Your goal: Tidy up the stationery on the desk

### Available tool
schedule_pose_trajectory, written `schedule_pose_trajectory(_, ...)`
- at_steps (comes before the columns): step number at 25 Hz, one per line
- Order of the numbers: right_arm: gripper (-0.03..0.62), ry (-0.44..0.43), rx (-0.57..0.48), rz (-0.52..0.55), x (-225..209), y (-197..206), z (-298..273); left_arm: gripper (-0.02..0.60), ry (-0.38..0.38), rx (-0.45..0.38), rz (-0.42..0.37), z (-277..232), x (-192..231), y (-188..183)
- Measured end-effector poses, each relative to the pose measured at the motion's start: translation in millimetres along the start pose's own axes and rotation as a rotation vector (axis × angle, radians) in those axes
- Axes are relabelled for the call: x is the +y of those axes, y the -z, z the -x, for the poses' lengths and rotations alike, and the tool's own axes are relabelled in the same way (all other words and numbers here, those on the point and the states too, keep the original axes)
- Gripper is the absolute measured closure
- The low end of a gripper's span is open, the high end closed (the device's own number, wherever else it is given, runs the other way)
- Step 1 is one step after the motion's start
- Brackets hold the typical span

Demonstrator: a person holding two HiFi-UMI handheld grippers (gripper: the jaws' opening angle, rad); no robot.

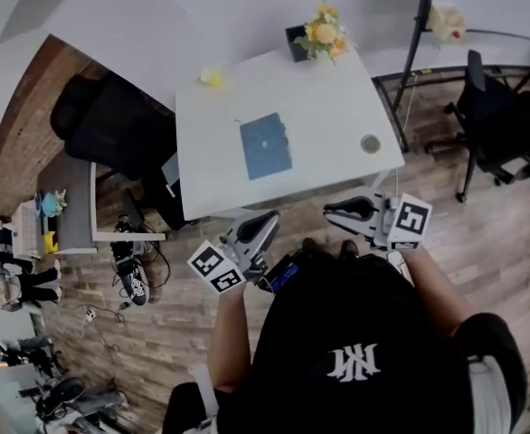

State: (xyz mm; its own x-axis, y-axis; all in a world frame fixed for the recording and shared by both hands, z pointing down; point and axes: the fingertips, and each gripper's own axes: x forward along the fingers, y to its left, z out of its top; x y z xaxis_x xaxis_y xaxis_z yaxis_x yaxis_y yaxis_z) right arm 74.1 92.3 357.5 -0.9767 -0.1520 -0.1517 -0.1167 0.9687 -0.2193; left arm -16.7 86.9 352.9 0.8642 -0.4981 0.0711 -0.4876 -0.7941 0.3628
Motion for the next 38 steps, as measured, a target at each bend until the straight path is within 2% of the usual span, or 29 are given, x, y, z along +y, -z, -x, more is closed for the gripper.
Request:
schedule_pose_trajectory(3,0.54,-0.055,-0.016,-0.004,19,0,-9,0.572,-0.005,0.029,-0.002,6,-8,6)
schedule_pose_trajectory(5,0.54,-0.061,-0.023,0.003,31,1,-14,0.572,0.007,0.051,-0.002,12,-14,10)
schedule_pose_trajectory(14,0.542,-0.009,0.039,-0.021,93,31,-34,0.572,0.101,0.028,0.021,59,-50,28)
schedule_pose_trajectory(18,0.545,0.038,0.057,-0.038,125,47,-52,0.572,0.109,0.02,0.031,105,-74,46)
schedule_pose_trajectory(22,0.549,0.057,0.048,-0.059,161,58,-68,0.572,0.107,0.058,0.013,148,-96,75)
schedule_pose_trajectory(25,0.551,0.069,0.053,-0.064,179,67,-74,0.572,0.12,0.057,0.018,164,-103,92)
schedule_pose_trajectory(30,0.551,0.091,0.086,-0.062,198,76,-74,0.572,0.134,0.038,0.012,176,-115,99)
schedule_pose_trajectory(33,0.551,0.089,0.1,-0.061,205,77,-67,0.572,0.119,0.028,-0.009,182,-123,96)
schedule_pose_trajectory(38,0.551,0.076,0.142,-0.014,201,63,-60,0.572,0.037,-0.035,-0.029,194,-114,70)
